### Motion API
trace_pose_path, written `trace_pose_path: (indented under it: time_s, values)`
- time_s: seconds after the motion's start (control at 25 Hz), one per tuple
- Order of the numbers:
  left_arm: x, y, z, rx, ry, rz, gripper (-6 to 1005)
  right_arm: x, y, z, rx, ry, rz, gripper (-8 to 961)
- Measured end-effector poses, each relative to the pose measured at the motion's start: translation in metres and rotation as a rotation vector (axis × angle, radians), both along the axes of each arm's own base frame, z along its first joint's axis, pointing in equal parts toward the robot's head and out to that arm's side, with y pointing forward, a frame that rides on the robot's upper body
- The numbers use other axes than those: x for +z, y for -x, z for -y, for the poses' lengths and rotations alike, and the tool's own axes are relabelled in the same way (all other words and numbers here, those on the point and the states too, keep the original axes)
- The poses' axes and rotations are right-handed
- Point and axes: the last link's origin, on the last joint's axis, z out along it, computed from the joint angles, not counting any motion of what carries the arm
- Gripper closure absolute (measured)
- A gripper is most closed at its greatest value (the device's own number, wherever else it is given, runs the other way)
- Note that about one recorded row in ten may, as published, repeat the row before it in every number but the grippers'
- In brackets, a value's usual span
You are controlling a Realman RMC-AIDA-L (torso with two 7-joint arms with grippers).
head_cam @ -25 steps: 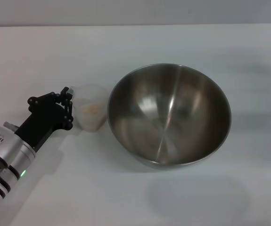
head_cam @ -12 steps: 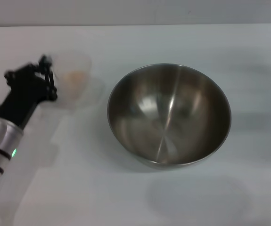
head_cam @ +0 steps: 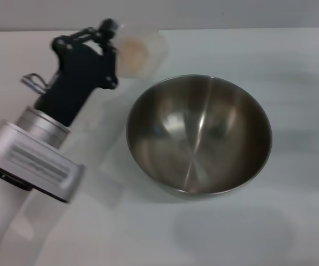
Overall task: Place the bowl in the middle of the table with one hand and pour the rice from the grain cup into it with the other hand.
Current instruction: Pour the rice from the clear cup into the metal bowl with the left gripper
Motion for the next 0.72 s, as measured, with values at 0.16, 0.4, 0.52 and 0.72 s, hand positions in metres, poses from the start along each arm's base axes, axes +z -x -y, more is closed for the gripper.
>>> trace_pose_path:
  time_s: [0.16, 0.4, 0.52, 0.72]
  values:
    - [-0.011, -0.007, 0.005, -0.087, -0.076, -0.183, 971, 0.000, 0.001, 0.000, 0.003, -0.001, 0.001, 593]
    - [-0.017, -0.009, 0.009, -0.151, -0.168, -0.337, 973, 0.000, 0.002, -0.001, 0.006, -0.001, 0.001, 594]
    - [-0.023, -0.008, 0.013, -0.192, -0.225, -0.447, 973, 0.000, 0.003, -0.002, 0.008, -0.001, 0.002, 594]
    - [-0.033, -0.007, 0.022, -0.276, -0.312, -0.618, 972, 0.000, 0.003, -0.003, 0.008, 0.000, 0.008, 594]
